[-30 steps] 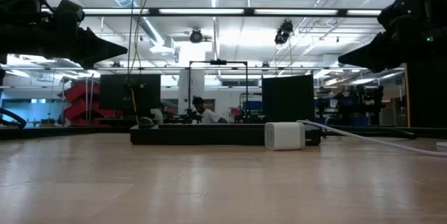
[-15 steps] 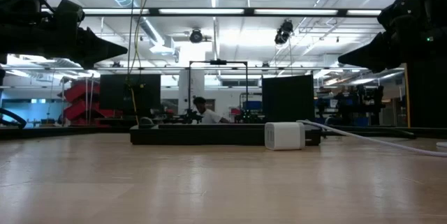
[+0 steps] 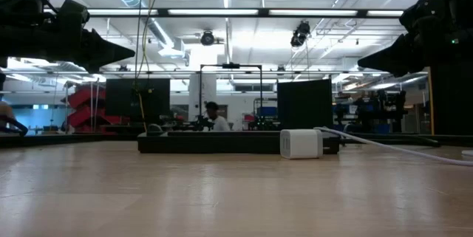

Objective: Insert USB
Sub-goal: Return to Home Position

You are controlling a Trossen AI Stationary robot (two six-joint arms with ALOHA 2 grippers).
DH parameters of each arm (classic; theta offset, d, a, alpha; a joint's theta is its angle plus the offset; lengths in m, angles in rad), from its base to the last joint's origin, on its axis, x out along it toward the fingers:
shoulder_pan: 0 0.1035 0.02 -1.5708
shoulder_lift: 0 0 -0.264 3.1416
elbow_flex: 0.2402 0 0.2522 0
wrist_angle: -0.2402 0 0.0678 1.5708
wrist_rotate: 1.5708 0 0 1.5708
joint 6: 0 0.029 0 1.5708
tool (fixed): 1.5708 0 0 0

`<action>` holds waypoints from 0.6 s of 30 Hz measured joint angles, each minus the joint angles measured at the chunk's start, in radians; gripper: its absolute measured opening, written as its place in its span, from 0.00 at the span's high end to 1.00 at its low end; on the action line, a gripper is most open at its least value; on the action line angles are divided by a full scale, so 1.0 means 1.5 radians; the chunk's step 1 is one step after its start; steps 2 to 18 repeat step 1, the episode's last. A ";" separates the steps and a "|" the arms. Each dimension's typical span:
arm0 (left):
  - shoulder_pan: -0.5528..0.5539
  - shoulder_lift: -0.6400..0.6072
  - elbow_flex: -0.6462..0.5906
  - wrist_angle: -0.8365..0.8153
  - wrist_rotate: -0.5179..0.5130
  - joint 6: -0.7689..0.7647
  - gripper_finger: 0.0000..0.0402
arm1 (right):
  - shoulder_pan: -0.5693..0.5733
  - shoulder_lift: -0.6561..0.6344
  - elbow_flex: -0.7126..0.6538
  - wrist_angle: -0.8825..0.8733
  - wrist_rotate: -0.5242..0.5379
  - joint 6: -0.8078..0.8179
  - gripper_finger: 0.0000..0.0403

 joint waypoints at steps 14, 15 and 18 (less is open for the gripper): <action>0.000 0.000 0.000 0.000 0.000 0.000 1.00 | 0.000 0.000 0.000 0.000 0.000 0.000 0.98; 0.000 0.000 0.000 0.000 0.000 0.000 1.00 | 0.000 0.000 0.000 0.000 0.000 0.000 0.98; 0.000 0.000 0.000 0.000 0.000 0.000 1.00 | 0.000 0.000 0.000 0.000 0.000 0.000 0.98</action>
